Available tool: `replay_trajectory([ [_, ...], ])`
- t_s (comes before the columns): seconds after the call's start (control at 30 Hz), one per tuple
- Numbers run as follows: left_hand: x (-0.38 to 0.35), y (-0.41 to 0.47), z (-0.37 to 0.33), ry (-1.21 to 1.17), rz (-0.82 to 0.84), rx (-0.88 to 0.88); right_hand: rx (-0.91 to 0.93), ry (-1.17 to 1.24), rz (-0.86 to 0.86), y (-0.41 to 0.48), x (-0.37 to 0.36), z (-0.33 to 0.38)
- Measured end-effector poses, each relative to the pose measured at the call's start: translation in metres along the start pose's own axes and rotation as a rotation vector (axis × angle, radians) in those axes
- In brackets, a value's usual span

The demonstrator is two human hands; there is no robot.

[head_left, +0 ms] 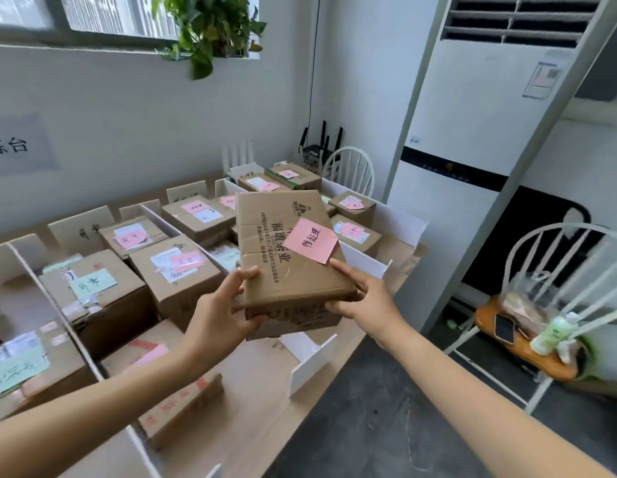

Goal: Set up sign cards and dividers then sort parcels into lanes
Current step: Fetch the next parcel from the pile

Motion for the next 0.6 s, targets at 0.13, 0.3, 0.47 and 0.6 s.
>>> replay_trajectory([
  [0.13,-0.05,0.008,-0.021,-0.005,-0.056,0.029,0.029,-0.031,0.044,0.029,0.051,-0.013],
  [0.3,-0.112,0.02,-0.051,-0.046,-0.067,0.108,0.024,-0.03,0.095,0.056,0.109,-0.033],
  [0.47,-0.162,0.033,-0.068,-0.037,-0.081,0.142,0.011,-0.017,0.094,0.08,0.155,-0.061],
  [0.6,-0.202,0.035,-0.067,-0.071,-0.033,0.156,-0.015,0.023,0.127,0.092,0.181,-0.083],
])
Point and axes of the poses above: each hand's wrist, its own y-axis towards the middle knuckle, its own x-axis out of the back of the hand, z = x × y, the point moved 9 cm from there along y, towards the middle knuckle, and after that the axes turned 9 degrees about -z, right-handed, at the moved point
